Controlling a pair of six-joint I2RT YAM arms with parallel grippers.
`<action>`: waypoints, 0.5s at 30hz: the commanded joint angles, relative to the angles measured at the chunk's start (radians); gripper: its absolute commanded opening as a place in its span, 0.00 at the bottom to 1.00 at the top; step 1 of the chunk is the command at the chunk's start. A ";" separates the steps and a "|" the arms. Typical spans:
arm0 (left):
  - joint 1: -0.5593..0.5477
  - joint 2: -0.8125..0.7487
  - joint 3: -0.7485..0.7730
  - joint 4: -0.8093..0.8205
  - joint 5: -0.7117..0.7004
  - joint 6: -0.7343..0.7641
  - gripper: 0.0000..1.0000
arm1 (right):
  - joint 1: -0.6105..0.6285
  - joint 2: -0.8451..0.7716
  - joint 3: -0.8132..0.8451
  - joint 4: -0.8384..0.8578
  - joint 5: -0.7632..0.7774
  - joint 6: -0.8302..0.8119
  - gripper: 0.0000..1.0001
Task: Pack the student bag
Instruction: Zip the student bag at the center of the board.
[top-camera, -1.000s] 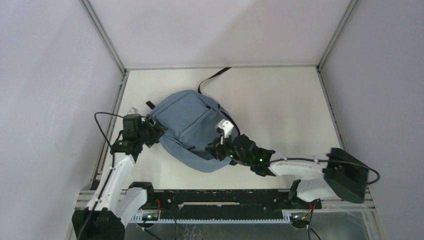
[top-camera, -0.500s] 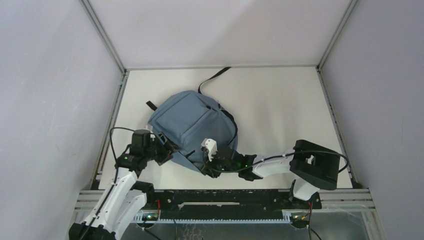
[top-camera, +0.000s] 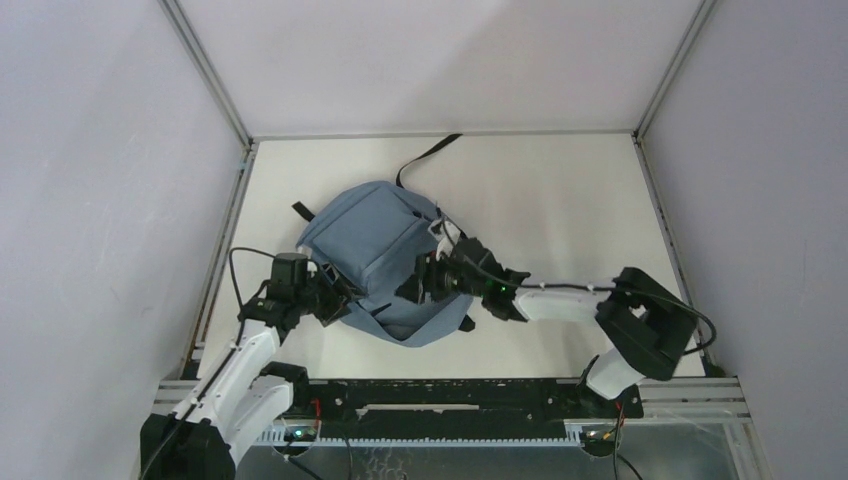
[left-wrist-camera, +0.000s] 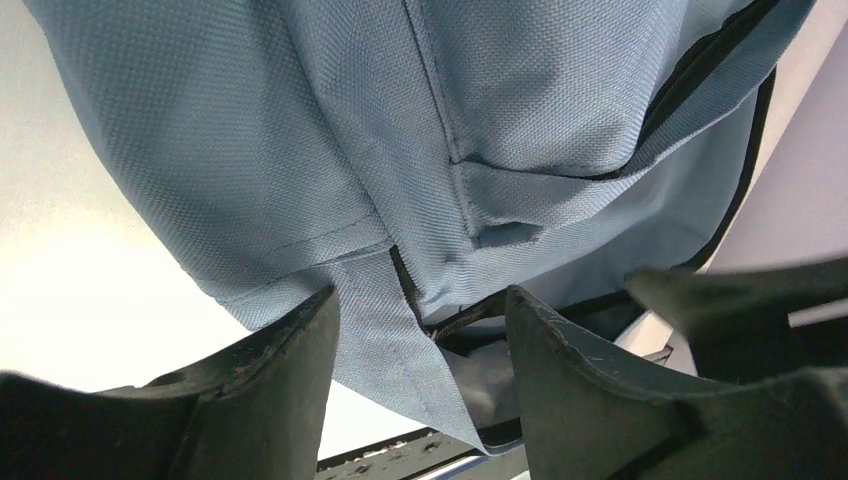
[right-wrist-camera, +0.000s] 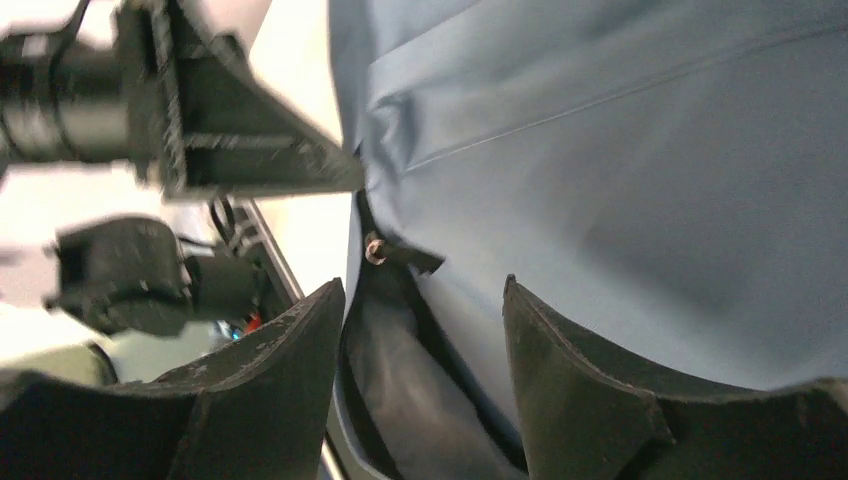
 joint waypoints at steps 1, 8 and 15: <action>-0.003 0.001 -0.016 0.049 -0.006 0.016 0.66 | -0.087 0.122 0.059 0.017 -0.258 0.374 0.66; -0.003 -0.007 -0.038 0.061 -0.007 -0.002 0.66 | -0.048 0.254 0.087 0.118 -0.328 0.531 0.62; -0.003 -0.002 -0.048 0.071 -0.006 -0.005 0.66 | -0.033 0.336 0.137 0.146 -0.334 0.604 0.62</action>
